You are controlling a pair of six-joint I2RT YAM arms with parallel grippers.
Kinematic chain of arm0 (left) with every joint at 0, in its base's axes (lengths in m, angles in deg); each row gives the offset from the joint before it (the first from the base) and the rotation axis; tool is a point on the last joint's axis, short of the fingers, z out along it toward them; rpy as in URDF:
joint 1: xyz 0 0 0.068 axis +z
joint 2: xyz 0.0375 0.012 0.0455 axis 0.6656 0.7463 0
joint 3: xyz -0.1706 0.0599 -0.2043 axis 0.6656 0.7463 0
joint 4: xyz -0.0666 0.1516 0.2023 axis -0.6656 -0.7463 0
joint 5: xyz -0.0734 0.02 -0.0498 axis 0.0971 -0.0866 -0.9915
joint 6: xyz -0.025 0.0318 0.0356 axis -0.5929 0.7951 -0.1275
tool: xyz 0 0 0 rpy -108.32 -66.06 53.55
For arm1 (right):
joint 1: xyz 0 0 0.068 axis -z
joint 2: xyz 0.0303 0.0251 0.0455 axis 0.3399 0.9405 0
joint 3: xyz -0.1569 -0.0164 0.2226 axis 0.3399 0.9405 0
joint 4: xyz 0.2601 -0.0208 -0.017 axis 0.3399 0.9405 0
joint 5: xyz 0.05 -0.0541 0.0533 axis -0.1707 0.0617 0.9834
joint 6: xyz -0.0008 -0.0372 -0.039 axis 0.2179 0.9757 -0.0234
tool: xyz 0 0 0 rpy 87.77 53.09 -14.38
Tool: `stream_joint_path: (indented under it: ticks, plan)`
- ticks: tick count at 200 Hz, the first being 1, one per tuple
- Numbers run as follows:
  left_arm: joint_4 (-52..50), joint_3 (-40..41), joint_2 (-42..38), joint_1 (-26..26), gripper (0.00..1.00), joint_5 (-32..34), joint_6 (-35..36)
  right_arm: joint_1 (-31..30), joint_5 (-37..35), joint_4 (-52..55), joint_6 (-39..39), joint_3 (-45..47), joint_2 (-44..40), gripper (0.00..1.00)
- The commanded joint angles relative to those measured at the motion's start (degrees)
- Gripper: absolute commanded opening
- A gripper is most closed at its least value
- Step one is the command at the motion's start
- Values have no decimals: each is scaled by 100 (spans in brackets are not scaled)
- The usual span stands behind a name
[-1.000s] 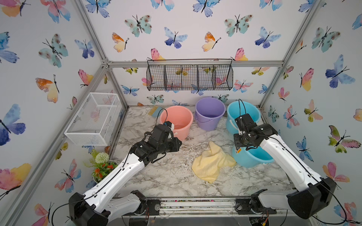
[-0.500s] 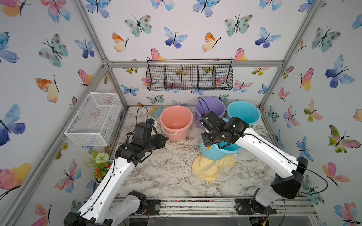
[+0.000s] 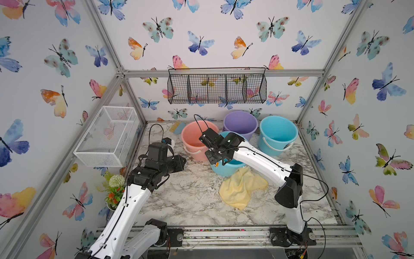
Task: Wipe the inside of the bucket with a cloth
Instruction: Place the bucket at the center of the board.
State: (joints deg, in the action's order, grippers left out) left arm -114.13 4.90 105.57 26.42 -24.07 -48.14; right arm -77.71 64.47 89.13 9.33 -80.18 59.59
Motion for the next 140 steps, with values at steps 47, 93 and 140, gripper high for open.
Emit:
stream_joint_path:
  ticks: [47, 93, 140]
  plan:
    - [-85, 113, -133, 125, 24, -244, 142, -43, -130, -507, 696, -293, 607, 2]
    - [-121, 149, -195, 151, 24, -234, 133, -69, -88, -268, 652, -229, 482, 32]
    - [-101, 72, -150, 152, 24, -265, 120, -112, 166, -346, 570, -66, -57, 40]
